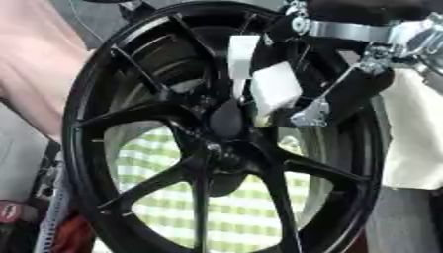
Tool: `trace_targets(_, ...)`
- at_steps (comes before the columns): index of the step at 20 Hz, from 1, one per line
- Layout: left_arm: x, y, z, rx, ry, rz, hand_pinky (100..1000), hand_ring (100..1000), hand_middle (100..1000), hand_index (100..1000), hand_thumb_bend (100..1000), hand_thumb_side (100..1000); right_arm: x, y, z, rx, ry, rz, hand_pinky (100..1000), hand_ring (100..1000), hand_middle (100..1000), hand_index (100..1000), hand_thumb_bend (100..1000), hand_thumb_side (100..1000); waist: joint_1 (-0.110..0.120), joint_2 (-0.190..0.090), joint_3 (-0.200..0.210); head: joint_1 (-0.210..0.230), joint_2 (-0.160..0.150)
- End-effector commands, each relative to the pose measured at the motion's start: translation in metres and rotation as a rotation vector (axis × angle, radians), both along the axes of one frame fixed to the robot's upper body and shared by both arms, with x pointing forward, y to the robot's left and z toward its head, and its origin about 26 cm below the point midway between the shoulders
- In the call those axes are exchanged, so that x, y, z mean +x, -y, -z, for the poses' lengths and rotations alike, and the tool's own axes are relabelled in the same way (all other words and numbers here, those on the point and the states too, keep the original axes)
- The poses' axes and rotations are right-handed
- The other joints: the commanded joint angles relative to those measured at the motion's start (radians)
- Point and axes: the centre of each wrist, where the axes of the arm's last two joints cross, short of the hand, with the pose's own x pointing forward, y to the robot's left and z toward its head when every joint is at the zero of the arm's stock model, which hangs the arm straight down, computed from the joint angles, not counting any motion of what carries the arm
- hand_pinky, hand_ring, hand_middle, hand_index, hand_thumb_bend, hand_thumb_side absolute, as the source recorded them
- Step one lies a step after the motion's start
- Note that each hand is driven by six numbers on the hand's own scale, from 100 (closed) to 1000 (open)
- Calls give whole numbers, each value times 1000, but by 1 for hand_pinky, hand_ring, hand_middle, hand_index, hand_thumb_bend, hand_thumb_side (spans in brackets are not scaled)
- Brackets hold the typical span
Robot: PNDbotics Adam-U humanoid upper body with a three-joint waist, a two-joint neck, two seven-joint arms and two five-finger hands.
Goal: Pull the pin out of the wheel hub.
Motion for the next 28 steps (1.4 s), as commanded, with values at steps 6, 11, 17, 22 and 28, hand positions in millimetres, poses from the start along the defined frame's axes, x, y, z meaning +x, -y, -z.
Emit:
trace_targets(6,-4,-3,-7,11,18,-4,856,671,649,809,100,837,-7,11,-23,104,51,42,538,473,332,437,404,100,7,-37,-4,11,-22)
trace_targets(11,-4,-4,-7,10,18,-8,856,671,649,809,100,837,-11,23,-33,188,5,101,536,471,328,432,407,100,10,-41,-16,21,-21)
trace_targets(17,-5,-7,-6,10,22,-24,857,672,650,809,100,835,-10,68,-44,335,31,334,545,473,330,435,406,100,17,-41,-37,35,-17)
trace_targets(22,-6,-10,-5,4,25,-47,857,672,649,809,100,833,7,144,-43,545,114,643,576,486,342,455,398,100,29,-41,-55,48,-16)
trace_targets(28,-7,-12,-3,-4,25,-60,857,672,649,809,100,832,17,224,-13,667,246,1038,611,505,364,485,389,100,43,-42,-69,58,-17)
